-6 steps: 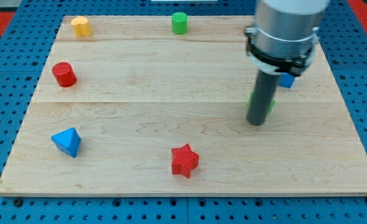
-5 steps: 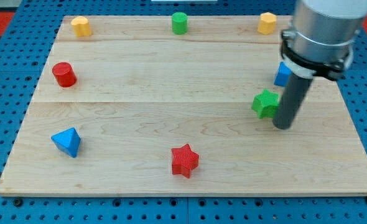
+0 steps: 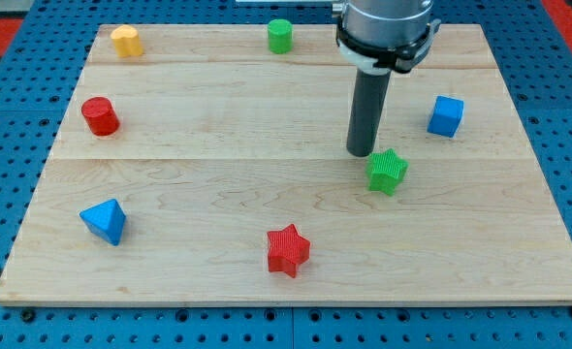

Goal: Put the green star diagonal to red star

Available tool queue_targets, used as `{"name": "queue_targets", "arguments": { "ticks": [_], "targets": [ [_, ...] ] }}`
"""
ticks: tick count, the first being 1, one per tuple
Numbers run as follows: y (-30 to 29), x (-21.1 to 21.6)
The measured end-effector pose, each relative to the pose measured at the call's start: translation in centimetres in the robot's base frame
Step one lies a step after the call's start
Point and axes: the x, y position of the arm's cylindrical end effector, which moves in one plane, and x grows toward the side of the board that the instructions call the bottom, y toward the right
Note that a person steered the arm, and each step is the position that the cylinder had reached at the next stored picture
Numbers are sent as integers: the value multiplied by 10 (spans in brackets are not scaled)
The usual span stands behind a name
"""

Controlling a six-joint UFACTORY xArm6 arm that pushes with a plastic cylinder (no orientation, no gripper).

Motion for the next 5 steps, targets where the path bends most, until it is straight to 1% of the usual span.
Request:
{"name": "queue_targets", "arguments": {
  "ticks": [1, 2, 3, 4, 5],
  "targets": [
    [21, -1],
    [45, 37],
    [44, 46],
    [39, 46],
    [47, 71]
  ]
}}
